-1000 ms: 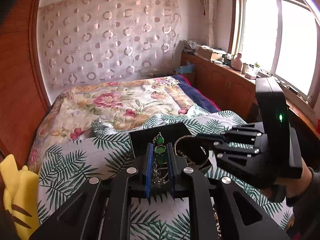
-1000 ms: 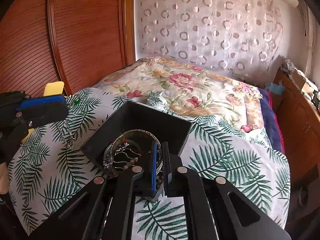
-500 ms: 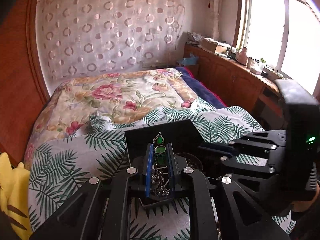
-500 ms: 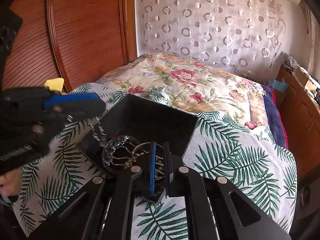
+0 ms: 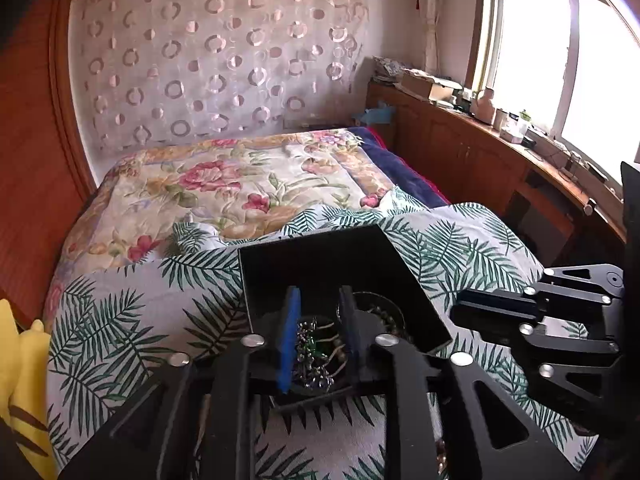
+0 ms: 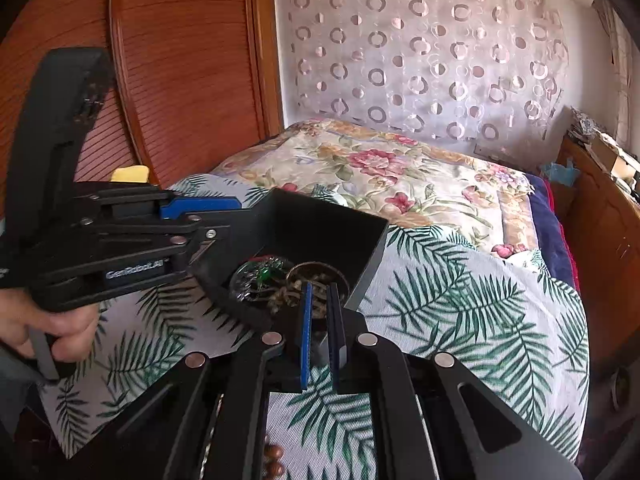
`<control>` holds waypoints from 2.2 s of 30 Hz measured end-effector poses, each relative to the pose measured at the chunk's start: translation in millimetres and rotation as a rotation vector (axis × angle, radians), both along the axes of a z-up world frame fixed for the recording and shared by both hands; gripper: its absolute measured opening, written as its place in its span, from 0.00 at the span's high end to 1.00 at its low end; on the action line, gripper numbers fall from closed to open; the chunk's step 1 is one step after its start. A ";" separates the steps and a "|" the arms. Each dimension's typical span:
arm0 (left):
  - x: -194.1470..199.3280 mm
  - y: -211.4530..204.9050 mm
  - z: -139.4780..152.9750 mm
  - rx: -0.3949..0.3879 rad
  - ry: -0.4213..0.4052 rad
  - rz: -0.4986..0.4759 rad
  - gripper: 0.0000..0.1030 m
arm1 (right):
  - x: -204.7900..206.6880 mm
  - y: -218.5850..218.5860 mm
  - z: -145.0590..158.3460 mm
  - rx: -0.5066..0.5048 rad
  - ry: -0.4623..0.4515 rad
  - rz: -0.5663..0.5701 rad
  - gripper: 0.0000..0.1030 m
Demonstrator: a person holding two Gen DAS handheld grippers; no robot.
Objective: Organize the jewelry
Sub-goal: 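Open both tools and withdraw them from the black box, then grasp the brown wooden bead bracelet with the right tool and lift it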
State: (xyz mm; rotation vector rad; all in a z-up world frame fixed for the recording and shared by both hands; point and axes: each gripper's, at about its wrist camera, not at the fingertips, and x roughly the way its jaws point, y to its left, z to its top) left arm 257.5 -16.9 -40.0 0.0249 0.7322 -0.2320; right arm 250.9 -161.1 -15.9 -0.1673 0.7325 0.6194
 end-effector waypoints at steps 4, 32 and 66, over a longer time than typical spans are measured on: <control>-15.9 1.9 -4.6 0.001 -0.004 -0.009 0.66 | -23.2 -9.3 0.7 0.018 -0.005 0.019 0.92; -141.8 4.2 -42.8 -0.011 -0.051 -0.003 0.10 | -68.5 -19.5 -56.1 -0.059 0.115 0.088 0.78; -153.1 9.9 -49.8 -0.025 -0.016 0.011 0.10 | -98.9 -25.0 2.3 0.025 -0.004 0.126 0.86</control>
